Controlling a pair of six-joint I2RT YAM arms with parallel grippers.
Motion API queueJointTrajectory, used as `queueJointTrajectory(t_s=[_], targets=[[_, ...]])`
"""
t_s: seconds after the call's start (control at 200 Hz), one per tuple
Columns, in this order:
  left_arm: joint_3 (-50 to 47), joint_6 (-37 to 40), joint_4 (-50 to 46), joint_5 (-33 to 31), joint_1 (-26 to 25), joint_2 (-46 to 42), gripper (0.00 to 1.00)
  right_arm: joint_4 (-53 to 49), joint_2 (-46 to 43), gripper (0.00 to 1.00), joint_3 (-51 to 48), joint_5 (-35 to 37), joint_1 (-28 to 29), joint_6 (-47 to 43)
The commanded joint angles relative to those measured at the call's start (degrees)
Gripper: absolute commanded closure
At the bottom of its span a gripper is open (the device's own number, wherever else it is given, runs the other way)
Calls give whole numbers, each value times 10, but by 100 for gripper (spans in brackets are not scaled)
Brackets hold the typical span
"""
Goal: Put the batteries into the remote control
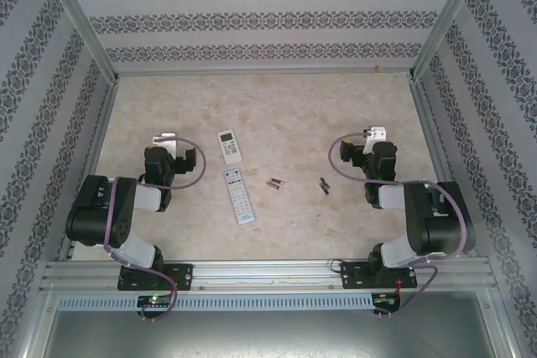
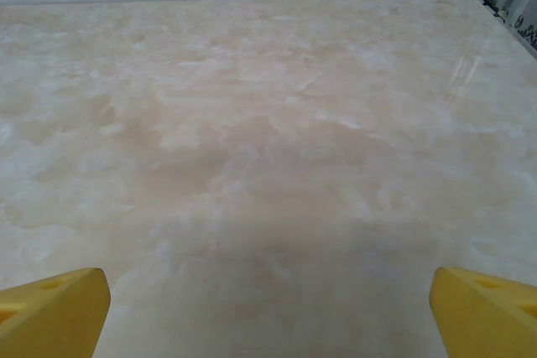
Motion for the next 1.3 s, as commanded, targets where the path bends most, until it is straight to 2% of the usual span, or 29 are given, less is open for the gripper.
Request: queueJointTrajectory(t_s=[0.0,0.105,0.335,0.505,0.759,0.929,1.084,1.184,1.294], targets=[[17,-7,34,5,5,7,0,32,8,2,13,-19,2,-14],[18,-10,31,15,11,8,0,32,7,2,14,-19,2,-13],[7,-27,55,-34,11,8,0,31,8,2,15,-9,1,-9],[14,-19,40,-12,11,7,0,30,7,2,15,-5,1,-8],[11,-22,46,-23,10,7,0,7,-7,2,25,2,2,-5],[-14,-21,89,-32,6,-4,0,-133,-89,2,50,36,2,21],[-21,-20,52,-51,2,-59,0,-196,-159,2,44,35,3,75],[-14,-20,-24,-62,-9,-123,0,-279,-213,2,62,40,24,85],[62,-105,-290,-67,-29,-248,0,-450,-260,2,125,27,44,206]])
